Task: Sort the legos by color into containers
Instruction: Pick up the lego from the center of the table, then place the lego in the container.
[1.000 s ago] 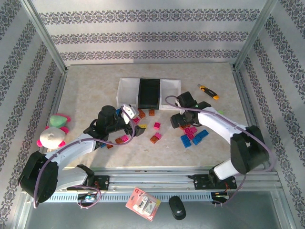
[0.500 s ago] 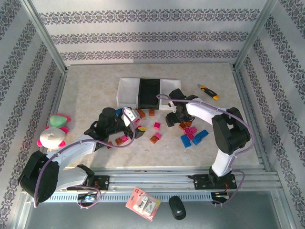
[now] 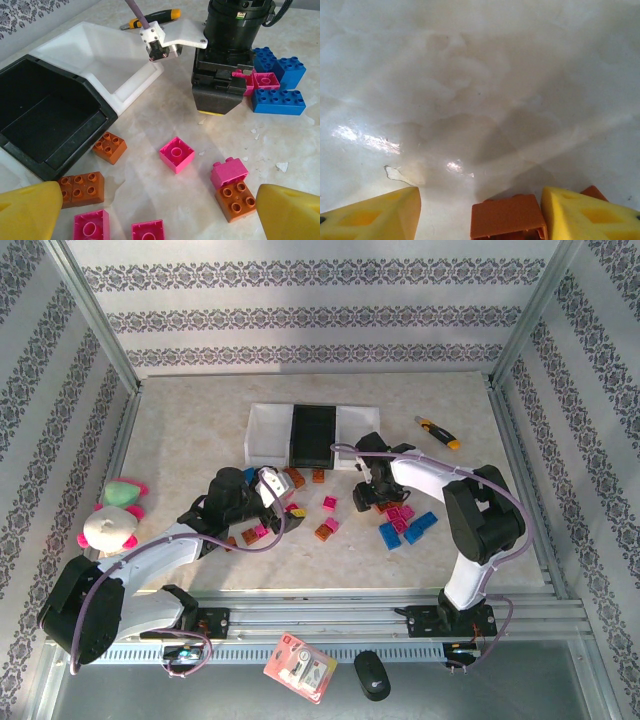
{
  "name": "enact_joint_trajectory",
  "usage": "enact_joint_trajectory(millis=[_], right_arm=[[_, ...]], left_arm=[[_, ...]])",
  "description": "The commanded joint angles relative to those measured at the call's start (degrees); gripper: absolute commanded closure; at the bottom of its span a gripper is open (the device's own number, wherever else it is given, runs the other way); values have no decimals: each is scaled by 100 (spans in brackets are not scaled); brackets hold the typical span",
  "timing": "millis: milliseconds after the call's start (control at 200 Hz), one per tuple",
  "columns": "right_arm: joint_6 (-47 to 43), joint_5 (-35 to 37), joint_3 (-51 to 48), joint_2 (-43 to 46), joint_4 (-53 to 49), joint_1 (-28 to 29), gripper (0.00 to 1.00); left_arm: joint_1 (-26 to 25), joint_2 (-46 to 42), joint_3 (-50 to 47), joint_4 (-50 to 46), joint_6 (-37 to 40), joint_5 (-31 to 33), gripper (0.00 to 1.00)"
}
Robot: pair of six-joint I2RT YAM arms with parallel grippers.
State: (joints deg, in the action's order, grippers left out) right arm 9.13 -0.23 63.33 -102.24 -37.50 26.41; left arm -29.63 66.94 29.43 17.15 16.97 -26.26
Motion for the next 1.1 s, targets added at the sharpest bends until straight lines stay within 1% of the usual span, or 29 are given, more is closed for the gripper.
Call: enact_joint_trajectory(millis=[0,120,180,325,385,565,645,744,849,974,1094], right_arm=[[89,91,-9,65,-300,48,37],[147,154,22,-14,-519,49,38],[178,166,5,-41,-565,48,42],[252,178,-25,15,-531,70,59],[259,197,8,61,-530,85,63],[286,299,181,330,-467,128,68],[295,270,289,527,-300,154,67],[453,344,392,764,208,175,68],[547,635,540,910,901,172,68],[555,880,942,662,1461,47,70],[542,1043,1427,103,1861,-82,72]], left_arm=[[-84,-74,-69,26,183,26,1],[-92,-89,-83,15,175,17,1],[-87,-85,-81,28,174,23,1],[-97,-55,-66,69,164,-18,1],[-97,-47,-65,87,153,-19,1],[-103,-33,-46,110,-89,-58,1],[-96,-37,-82,209,-268,-63,1],[-106,-28,-195,453,-492,9,1],[-120,39,-258,726,-734,118,1],[-157,125,-247,941,-956,254,1],[-186,170,-263,1050,-1036,398,1]])
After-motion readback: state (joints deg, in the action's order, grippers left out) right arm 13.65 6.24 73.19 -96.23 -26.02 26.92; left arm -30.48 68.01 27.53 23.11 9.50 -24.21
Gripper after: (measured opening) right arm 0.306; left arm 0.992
